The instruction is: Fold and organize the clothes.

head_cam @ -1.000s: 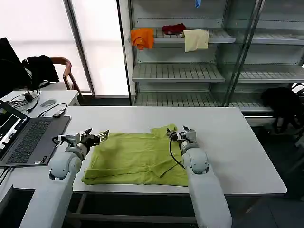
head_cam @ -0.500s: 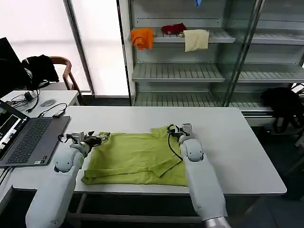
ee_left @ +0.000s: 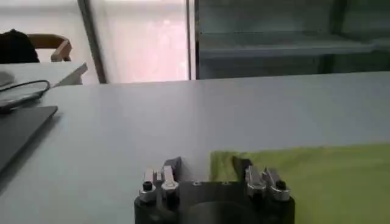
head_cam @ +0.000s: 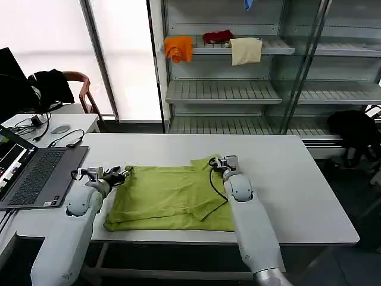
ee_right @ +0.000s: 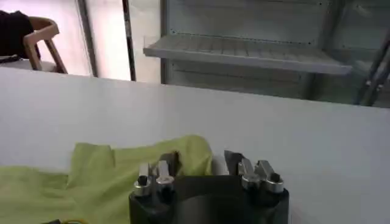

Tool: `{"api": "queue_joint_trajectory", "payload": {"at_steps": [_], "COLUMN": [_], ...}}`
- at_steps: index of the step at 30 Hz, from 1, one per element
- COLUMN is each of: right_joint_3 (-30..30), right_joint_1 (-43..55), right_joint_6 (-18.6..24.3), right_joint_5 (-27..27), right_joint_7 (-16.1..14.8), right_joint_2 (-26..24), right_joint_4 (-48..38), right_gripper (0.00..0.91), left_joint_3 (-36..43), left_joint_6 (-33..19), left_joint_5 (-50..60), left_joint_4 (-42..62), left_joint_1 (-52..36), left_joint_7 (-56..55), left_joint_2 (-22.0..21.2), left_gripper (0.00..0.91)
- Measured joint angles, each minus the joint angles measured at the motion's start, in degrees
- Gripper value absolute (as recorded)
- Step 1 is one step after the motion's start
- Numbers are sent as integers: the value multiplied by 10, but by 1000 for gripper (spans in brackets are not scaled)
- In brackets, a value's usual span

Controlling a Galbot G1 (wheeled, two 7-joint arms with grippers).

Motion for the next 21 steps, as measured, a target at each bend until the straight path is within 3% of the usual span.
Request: {"api": "queue_joint_trajectory", "payload": {"at_steps": [12,21], "right_joint_3": [-4,-16], "right_joint_1": [-18,-36], "right_joint_6": [0,-3], "right_joint_5": [9,47], "right_joint_7": [4,19], "right_joint_2": [-1,0], "right_joint_4": [17,59], "right_gripper": [0,0], "left_joint_3": [1,-9], "left_joint_6": [1,0], "left_joint_5": [5,-16], "left_joint_4": [-23,-53], "left_joint_1": [10,18], "left_joint_7": [14,11], "left_joint_2": [-1,2], "left_gripper": [10,10]}}
